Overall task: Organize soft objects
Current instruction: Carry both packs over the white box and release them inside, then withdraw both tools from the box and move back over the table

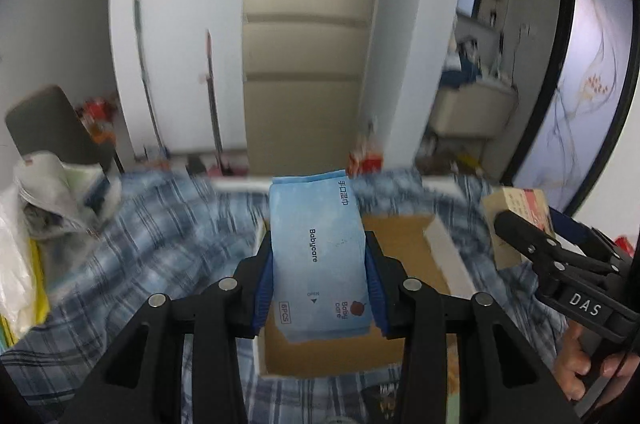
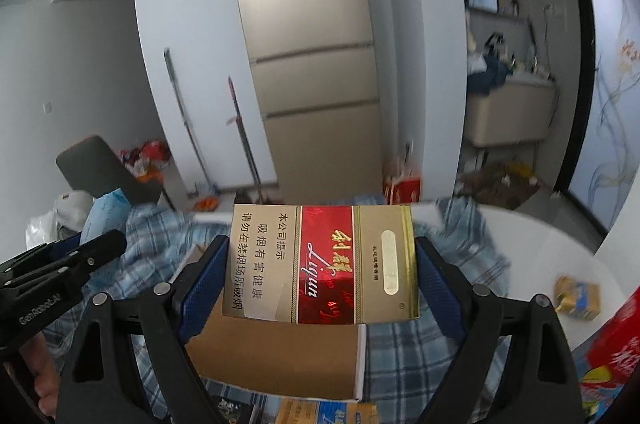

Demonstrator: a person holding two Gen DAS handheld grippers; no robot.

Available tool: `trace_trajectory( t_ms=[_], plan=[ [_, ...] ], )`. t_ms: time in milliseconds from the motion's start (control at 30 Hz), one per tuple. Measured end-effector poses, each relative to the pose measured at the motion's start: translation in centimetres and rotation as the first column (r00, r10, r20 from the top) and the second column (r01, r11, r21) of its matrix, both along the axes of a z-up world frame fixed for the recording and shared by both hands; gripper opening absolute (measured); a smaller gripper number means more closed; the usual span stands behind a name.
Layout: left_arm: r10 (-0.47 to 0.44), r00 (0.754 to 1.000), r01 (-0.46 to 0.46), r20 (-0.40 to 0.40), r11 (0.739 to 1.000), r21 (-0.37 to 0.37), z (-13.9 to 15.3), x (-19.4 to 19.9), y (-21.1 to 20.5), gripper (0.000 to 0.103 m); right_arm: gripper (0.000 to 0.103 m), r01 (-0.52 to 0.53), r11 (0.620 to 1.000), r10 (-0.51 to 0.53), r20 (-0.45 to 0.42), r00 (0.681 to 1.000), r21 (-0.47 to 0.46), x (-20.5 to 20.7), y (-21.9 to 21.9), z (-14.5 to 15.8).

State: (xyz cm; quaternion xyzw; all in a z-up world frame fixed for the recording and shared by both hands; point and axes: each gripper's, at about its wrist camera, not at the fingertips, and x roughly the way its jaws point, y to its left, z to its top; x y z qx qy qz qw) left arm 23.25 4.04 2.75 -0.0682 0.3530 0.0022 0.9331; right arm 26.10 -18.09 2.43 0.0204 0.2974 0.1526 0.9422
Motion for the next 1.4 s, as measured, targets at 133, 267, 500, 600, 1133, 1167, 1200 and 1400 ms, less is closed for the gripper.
trace_trajectory(
  t_ms=[133, 267, 500, 600, 1133, 1167, 1200, 1400],
  plan=[
    [-0.004, 0.995, 0.003, -0.095, 1.0, -0.004, -1.8, 0.9, 0.4, 0.042, 0.088, -0.032, 0.999, 0.03, -0.093, 0.995, -0.022, 1.2, 0.8, -2.3],
    [-0.013, 0.99, 0.014, -0.139, 1.0, 0.003, -2.9, 1.5, 0.1, 0.042, 0.088, -0.06, 0.997, 0.051, -0.191, 0.98, -0.043, 2.2, 1.6, -4.6],
    [-0.019, 0.974, 0.02, -0.228, 1.0, 0.005, -5.5, 2.8, 0.3, 0.042, 0.088, -0.121, 0.992, 0.103, -0.315, 0.943, -0.039, 2.8, 3.0, -6.9],
    [-0.014, 0.968, 0.015, -0.249, 1.0, 0.001, -6.2, 3.2, 0.6, 0.042, 0.088, -0.136, 0.99, 0.119, -0.323, 0.939, -0.032, 2.7, 3.2, -7.2],
    [0.004, 0.976, 0.012, -0.217, 0.997, 0.073, -5.9, 3.0, 0.2, 0.067, 0.089, -0.143, 0.986, 0.108, -0.316, 0.943, -0.09, 2.7, 4.4, -8.1],
    [0.005, 0.977, 0.011, -0.211, 0.997, 0.075, -5.8, 2.9, 0.2, 0.068, 0.09, -0.139, 0.986, 0.105, -0.313, 0.944, -0.088, 2.7, 4.3, -8.0],
    [0.004, 0.978, 0.011, -0.208, 0.998, 0.067, -5.7, 2.9, 0.4, 0.068, 0.091, -0.135, 0.987, 0.103, -0.31, 0.945, -0.086, 2.7, 4.2, -7.9],
    [0.021, 0.982, -0.01, -0.19, 0.998, 0.06, -5.1, 2.7, 0.8, 0.068, 0.092, -0.133, 0.988, 0.106, -0.286, 0.952, -0.076, 2.5, 4.0, -7.1]
  ],
)
